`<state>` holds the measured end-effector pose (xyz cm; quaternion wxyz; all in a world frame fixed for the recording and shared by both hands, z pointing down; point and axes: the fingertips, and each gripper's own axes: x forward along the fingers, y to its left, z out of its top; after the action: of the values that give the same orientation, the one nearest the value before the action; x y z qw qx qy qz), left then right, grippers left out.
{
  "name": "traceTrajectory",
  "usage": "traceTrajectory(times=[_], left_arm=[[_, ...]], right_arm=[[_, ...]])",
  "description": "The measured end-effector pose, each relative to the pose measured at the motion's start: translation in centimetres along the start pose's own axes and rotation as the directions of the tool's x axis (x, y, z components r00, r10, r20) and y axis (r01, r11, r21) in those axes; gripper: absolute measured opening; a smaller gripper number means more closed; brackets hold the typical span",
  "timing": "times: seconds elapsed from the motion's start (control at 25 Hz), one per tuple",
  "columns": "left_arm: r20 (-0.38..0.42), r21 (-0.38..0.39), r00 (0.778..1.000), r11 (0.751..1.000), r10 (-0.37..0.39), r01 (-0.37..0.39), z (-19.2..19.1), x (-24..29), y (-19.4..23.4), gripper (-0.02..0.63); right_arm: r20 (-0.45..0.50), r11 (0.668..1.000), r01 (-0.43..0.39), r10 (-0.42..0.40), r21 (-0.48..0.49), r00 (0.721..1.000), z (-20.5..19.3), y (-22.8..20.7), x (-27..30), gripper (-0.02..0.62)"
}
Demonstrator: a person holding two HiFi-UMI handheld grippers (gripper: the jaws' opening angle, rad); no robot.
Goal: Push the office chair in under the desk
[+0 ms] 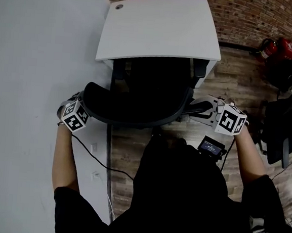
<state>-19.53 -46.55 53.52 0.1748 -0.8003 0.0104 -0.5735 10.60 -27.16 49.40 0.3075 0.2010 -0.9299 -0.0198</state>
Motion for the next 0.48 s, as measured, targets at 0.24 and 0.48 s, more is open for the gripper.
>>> traceTrajectory(times=[0.24, 0.48], left_arm=[[0.033, 0.022, 0.999, 1.0, 0.007, -0.008, 0.6, 0.4, 2.7, 0.202], [0.068, 0.063, 0.998, 0.998, 0.013, -0.017, 0.8, 1.3, 5.8, 0.202]], right_arm=[[-0.015, 0.999, -0.002, 0.003, 0.035, 1.0, -0.1, -2.1, 0.0, 0.138], [-0.023, 0.998, 0.025, -0.023, 0.065, 0.999, -0.2, -4.1, 0.7, 0.14]])
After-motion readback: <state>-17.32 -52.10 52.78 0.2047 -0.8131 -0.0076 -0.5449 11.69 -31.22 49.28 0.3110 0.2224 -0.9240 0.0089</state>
